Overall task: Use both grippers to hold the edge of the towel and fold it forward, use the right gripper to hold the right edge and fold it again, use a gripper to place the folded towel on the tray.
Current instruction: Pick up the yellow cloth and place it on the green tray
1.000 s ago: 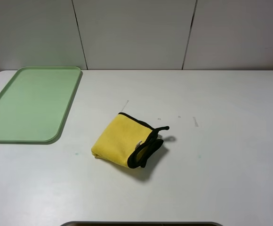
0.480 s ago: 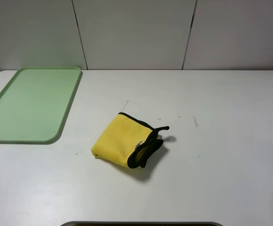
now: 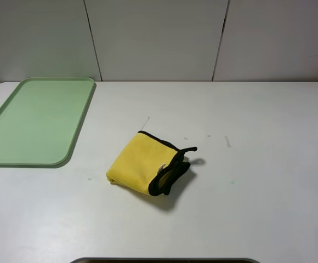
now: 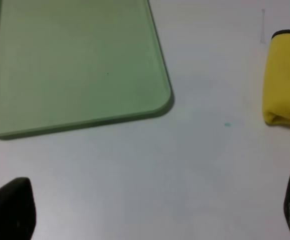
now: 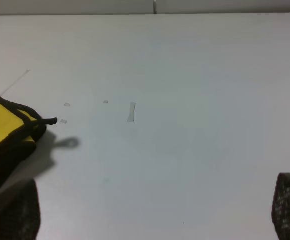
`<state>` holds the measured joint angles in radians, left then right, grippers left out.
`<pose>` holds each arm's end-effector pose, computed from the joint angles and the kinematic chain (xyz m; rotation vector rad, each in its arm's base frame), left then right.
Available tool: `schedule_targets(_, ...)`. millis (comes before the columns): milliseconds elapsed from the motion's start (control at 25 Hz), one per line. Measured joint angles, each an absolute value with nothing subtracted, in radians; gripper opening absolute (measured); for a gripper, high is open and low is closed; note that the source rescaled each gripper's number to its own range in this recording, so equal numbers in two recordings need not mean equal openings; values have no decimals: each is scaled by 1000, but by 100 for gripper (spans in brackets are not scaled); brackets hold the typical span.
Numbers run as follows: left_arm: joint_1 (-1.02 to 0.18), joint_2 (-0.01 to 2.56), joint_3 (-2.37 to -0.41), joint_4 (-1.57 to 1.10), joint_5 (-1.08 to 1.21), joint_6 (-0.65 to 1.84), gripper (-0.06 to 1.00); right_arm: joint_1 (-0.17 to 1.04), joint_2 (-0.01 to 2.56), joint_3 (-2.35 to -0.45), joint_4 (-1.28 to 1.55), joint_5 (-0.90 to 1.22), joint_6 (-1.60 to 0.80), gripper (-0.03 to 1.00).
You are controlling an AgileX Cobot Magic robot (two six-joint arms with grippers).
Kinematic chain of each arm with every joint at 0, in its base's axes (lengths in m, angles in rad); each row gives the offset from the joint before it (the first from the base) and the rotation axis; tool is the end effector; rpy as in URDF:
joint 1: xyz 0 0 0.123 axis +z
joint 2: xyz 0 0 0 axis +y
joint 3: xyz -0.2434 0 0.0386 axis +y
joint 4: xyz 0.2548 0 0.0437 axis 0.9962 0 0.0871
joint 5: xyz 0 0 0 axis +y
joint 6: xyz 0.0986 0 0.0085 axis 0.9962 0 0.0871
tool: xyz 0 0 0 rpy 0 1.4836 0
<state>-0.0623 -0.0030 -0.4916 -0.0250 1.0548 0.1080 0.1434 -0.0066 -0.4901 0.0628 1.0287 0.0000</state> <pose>0.0478 -0.0051 0.2751 0.1748 2.0361 -0.0014 0.0475 0.0122 0.2773 -0.1461 2.0127 0.1660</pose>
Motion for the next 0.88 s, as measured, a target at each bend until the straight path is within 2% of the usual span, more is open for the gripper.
schedule_targets(880, -62, -3, -492, -73, 1055, 91, 100, 143, -7, -490, 64, 1029, 0, 100)
